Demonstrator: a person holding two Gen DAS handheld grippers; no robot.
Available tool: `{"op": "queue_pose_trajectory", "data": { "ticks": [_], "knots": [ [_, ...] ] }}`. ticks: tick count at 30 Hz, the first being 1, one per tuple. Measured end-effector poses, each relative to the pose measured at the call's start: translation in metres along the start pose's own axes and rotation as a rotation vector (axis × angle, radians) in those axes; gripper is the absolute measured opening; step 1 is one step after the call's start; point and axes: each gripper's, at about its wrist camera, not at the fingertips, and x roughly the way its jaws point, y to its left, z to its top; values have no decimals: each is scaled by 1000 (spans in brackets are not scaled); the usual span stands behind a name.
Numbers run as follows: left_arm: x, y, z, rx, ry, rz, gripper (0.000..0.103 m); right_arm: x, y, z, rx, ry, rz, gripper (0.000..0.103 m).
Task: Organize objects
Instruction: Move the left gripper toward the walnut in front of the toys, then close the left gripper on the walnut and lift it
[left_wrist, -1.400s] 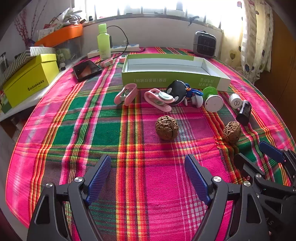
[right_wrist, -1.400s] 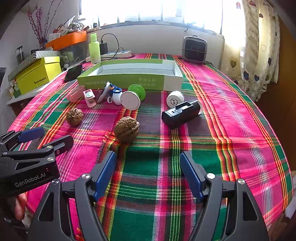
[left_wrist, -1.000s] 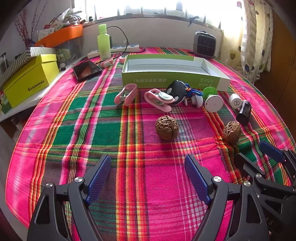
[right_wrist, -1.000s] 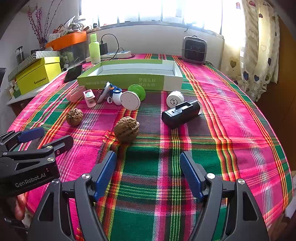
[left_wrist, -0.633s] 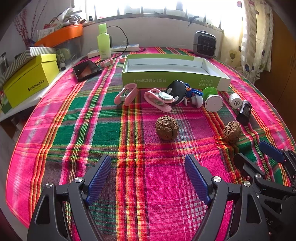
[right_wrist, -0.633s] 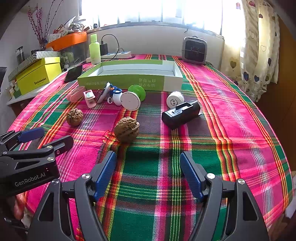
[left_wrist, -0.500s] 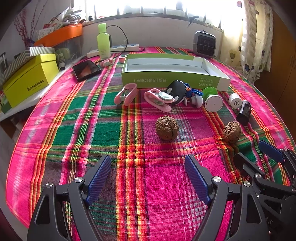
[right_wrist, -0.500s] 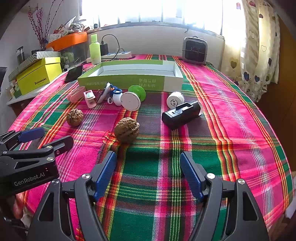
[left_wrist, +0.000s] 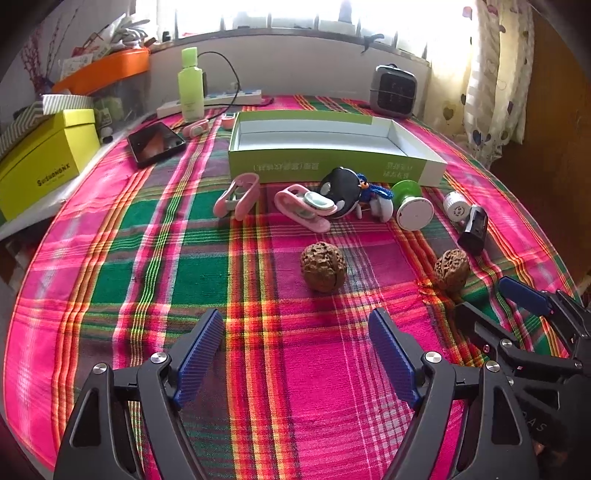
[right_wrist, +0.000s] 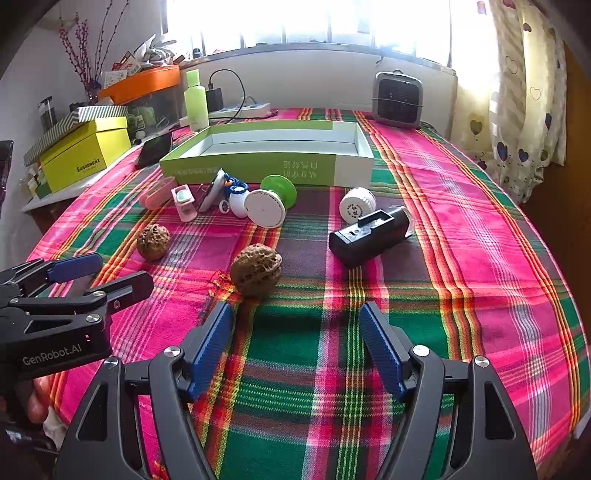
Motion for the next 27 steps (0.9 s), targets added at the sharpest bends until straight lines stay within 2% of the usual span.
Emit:
{"op": "queue_pose_trajectory", "data": {
  "ticks": [6,18,27],
  "knots": [
    [7,5,11,-15,10,-4,81,7,5,9,-35,17,40,72],
    [18,-1,20,28,21,10,78,20,10,20,-67,59,66,71],
    [20,0,26,28,18,14,63,24,10,25,-79,63,64,58]
  ]
}}
